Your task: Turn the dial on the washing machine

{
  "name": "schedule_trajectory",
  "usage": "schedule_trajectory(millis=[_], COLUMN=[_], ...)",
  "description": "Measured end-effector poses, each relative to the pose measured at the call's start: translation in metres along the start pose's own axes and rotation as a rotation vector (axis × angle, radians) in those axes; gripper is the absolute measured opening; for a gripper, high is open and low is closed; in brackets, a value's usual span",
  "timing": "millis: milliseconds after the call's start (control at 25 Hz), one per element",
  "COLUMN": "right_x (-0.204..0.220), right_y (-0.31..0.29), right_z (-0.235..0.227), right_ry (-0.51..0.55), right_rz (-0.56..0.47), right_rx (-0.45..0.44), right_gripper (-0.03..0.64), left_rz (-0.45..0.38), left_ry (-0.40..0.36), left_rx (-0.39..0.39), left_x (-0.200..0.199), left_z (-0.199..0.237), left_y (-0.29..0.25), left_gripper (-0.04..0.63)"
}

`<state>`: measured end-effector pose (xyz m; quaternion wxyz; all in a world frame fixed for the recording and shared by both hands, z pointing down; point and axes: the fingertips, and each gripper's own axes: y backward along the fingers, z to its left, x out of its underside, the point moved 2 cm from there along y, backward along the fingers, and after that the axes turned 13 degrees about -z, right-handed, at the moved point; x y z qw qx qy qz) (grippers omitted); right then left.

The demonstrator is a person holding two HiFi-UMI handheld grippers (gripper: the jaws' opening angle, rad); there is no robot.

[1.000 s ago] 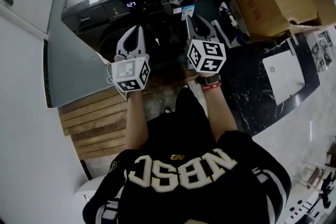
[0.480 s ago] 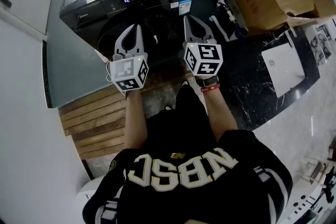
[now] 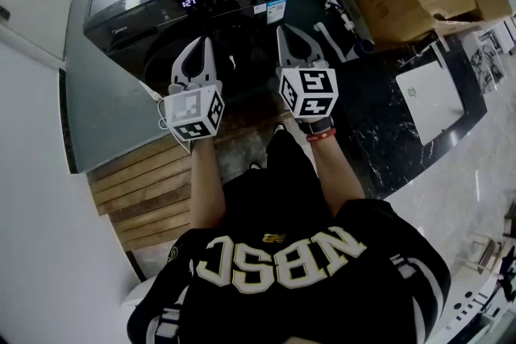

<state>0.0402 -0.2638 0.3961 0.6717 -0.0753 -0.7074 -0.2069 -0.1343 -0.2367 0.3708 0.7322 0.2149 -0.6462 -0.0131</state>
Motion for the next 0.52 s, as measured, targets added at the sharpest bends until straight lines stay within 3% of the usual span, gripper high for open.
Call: schedule_trajectory(millis=[520], right_x=[0.022], right_y=[-0.033], right_z=[-0.030], right_ry=[0.014], right_rz=[0.048], right_rx=[-0.007], right_gripper=[0.008], left_rz=[0.014], left_ry=[0.014], left_rx=[0.018], left_x=[0.029], left_z=[-0.006], left_y=[-0.040], left_gripper=[0.012])
